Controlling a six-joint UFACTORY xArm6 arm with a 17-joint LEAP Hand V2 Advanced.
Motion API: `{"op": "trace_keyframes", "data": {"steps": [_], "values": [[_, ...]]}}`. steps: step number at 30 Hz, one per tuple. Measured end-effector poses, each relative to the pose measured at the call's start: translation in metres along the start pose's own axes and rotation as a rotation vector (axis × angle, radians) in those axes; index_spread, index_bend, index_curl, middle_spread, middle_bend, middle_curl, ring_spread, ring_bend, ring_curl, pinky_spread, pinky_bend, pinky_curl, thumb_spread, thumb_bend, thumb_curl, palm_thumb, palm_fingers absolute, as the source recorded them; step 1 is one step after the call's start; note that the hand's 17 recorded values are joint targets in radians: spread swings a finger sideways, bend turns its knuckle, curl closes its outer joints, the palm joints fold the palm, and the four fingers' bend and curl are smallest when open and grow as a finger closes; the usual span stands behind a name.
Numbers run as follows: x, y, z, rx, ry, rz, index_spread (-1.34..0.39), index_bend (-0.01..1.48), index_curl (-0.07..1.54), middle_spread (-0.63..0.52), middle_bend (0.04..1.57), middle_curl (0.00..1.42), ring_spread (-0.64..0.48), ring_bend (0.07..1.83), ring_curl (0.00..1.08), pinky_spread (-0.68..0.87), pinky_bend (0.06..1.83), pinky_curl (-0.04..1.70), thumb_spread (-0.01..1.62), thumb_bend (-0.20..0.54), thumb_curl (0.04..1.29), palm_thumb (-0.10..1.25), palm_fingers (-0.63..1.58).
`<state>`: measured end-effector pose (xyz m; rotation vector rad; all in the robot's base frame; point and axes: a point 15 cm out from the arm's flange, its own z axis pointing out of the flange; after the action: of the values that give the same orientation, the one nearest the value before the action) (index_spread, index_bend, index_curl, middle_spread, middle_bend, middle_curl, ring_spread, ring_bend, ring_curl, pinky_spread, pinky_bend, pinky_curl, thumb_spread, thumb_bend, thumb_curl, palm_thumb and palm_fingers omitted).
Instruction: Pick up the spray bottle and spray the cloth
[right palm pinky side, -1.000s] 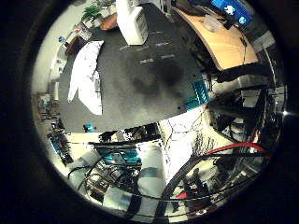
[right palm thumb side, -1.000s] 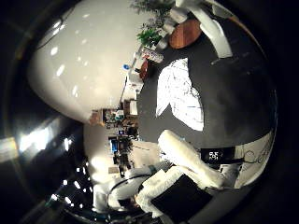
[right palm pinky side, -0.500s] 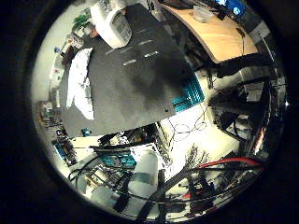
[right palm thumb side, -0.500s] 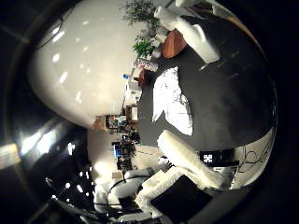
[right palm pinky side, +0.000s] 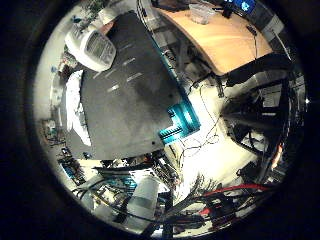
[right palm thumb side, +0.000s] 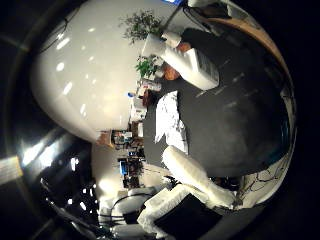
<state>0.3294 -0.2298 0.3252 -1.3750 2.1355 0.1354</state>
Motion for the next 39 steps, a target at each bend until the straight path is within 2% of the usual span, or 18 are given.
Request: {"op": "trace_keyframes", "data": {"steps": [12,21,26,30,35,39], "values": [[0.003,-0.067,-0.004,0.092,-0.188,0.025,-0.21,0.14,0.24,0.17,0.26,0.36,0.18,0.37,0.27,0.37,0.41,0.32,1.19,-0.018,0.27,0.54,0.1],[-0.028,-0.097,0.002,0.131,-0.454,-0.022,-0.2,0.14,0.23,0.21,0.28,0.35,0.18,0.4,0.27,0.36,0.43,0.32,1.18,-0.013,0.28,0.59,0.09],[-0.029,-0.098,0.005,0.145,-0.468,-0.071,-0.21,0.14,0.23,0.21,0.29,0.35,0.18,0.42,0.26,0.35,0.43,0.32,1.17,-0.021,0.29,0.59,0.08],[-0.025,-0.098,0.012,0.146,-0.486,-0.101,-0.22,0.14,0.23,0.2,0.29,0.35,0.17,0.41,0.26,0.35,0.45,0.32,1.14,-0.029,0.27,0.53,0.07],[-0.044,-0.098,0.014,0.162,-0.633,-0.118,-0.22,0.14,0.23,0.19,0.29,0.34,0.17,0.42,0.26,0.37,0.46,0.32,1.11,-0.025,0.26,0.48,0.07],[-0.042,-0.097,0.02,0.165,-0.651,-0.126,-0.23,0.14,0.23,0.18,0.28,0.34,0.17,0.42,0.26,0.37,0.46,0.31,1.1,-0.023,0.26,0.46,0.07]]}}
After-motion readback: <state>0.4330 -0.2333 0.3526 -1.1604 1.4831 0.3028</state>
